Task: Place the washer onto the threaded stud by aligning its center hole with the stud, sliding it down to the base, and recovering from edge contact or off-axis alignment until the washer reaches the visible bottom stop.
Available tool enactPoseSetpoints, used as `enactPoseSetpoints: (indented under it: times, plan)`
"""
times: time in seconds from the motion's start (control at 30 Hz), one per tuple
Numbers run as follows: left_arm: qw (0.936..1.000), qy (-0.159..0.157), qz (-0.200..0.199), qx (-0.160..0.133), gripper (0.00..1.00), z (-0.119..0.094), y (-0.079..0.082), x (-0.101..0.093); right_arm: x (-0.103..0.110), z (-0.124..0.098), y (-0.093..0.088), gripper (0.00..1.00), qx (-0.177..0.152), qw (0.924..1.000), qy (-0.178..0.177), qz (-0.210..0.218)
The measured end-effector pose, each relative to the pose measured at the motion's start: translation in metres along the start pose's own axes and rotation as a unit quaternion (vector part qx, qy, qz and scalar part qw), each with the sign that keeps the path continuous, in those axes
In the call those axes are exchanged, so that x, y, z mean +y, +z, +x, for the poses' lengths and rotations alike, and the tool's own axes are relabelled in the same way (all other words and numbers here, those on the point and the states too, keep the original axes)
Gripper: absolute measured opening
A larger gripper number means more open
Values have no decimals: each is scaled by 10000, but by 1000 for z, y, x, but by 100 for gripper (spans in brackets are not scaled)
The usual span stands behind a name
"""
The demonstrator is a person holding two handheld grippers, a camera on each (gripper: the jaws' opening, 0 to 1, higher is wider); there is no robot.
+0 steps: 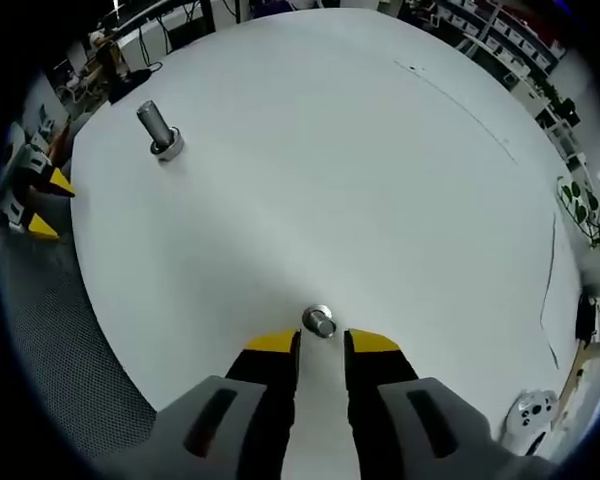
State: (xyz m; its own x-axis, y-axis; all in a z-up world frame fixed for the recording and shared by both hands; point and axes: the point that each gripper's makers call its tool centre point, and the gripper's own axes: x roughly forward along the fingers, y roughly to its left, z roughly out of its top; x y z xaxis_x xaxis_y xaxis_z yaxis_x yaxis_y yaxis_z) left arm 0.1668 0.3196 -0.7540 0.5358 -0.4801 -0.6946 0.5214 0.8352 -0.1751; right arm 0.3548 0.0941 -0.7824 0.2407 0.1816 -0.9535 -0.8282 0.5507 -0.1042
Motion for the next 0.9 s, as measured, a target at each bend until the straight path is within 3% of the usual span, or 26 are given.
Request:
enactPoseSetpoints:
  times: [0.23, 0.4, 0.9]
  plan:
    - [10000, -30, 10, 35, 28, 1, -1, -1, 2, -7, -13, 21, 19, 10000, -21, 81]
    - [10000, -5, -1, 22, 28, 1, 0, 0, 5, -10, -22, 21, 37, 9999, -59, -88]
    - [10000, -14, 13, 65, 28, 2, -1, -1, 22, -12, -46, 22, -6, 9999, 44, 164]
